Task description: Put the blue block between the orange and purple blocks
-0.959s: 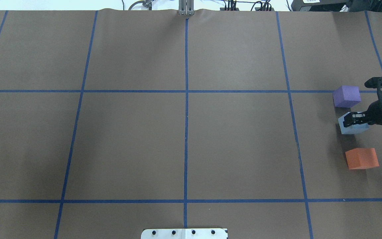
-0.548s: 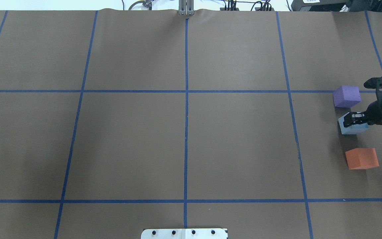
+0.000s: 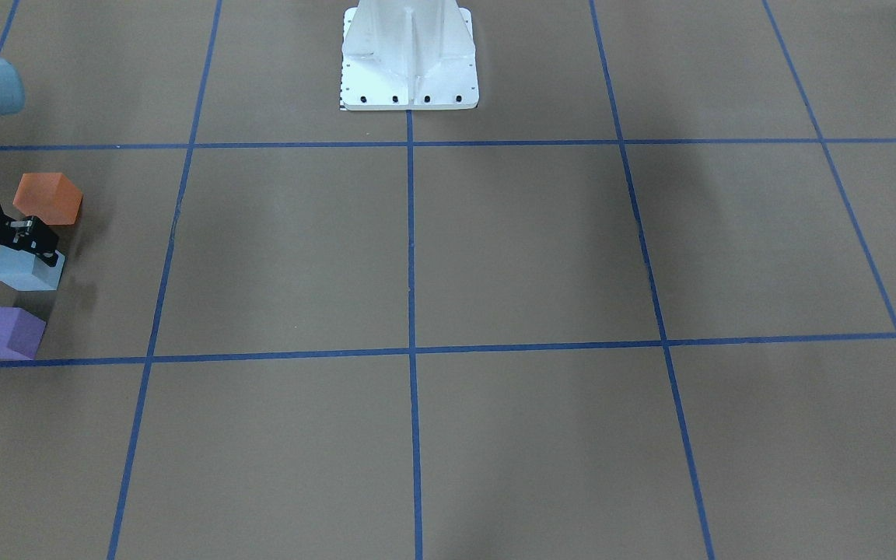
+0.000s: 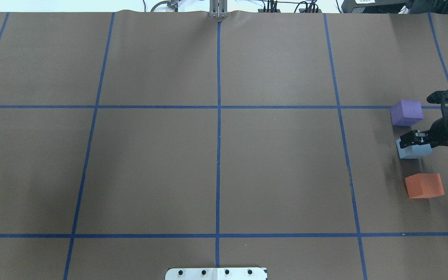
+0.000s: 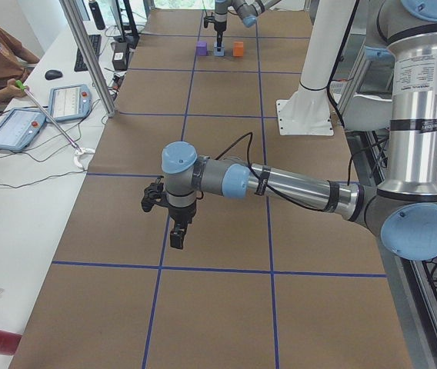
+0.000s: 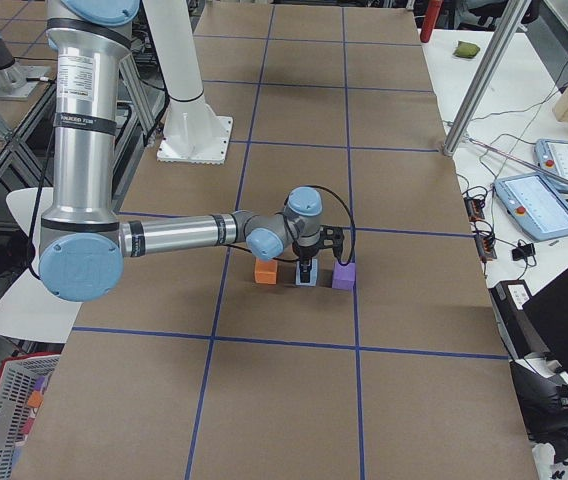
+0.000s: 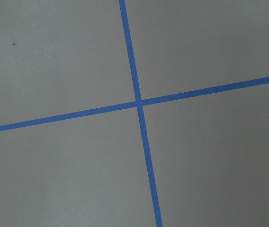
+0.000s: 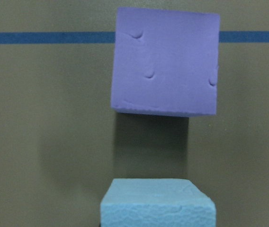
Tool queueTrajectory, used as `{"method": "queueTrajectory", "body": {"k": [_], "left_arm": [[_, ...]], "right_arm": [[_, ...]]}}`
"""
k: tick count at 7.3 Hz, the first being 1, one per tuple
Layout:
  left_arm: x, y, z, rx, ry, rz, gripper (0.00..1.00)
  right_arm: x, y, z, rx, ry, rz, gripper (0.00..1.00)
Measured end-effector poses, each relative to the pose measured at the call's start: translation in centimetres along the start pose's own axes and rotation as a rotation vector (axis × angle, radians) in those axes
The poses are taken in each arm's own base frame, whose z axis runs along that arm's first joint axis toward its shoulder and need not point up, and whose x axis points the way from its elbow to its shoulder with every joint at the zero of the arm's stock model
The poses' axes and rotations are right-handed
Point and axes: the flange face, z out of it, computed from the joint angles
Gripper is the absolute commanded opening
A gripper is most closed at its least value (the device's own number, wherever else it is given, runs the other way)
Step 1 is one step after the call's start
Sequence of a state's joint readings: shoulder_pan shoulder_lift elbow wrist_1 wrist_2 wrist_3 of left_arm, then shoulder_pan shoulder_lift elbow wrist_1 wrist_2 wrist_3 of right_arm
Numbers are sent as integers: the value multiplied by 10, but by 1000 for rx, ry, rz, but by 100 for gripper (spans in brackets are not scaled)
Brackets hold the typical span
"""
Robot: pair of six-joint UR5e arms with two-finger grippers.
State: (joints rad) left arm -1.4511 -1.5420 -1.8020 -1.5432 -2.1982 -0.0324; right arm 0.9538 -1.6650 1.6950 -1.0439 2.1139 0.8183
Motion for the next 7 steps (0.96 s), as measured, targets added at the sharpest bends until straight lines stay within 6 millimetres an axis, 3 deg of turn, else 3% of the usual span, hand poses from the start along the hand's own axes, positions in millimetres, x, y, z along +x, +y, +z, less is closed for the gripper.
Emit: {"method": "queueTrajectory", "body": {"k": [2, 3, 4, 7], "left_arm": [[1, -1, -1, 3, 0, 1, 100], [1, -1, -1, 2, 0, 3, 100], [0, -1, 0, 1, 1, 5, 100], [-2, 3, 4, -8, 6, 8, 100]], "right_arm": [[-3, 1, -10, 11, -14, -10, 100], [-3, -3, -32, 30, -46, -5, 100], [11, -11, -64, 49, -95, 2, 100], [94, -39, -143, 69, -144, -81, 100]]}}
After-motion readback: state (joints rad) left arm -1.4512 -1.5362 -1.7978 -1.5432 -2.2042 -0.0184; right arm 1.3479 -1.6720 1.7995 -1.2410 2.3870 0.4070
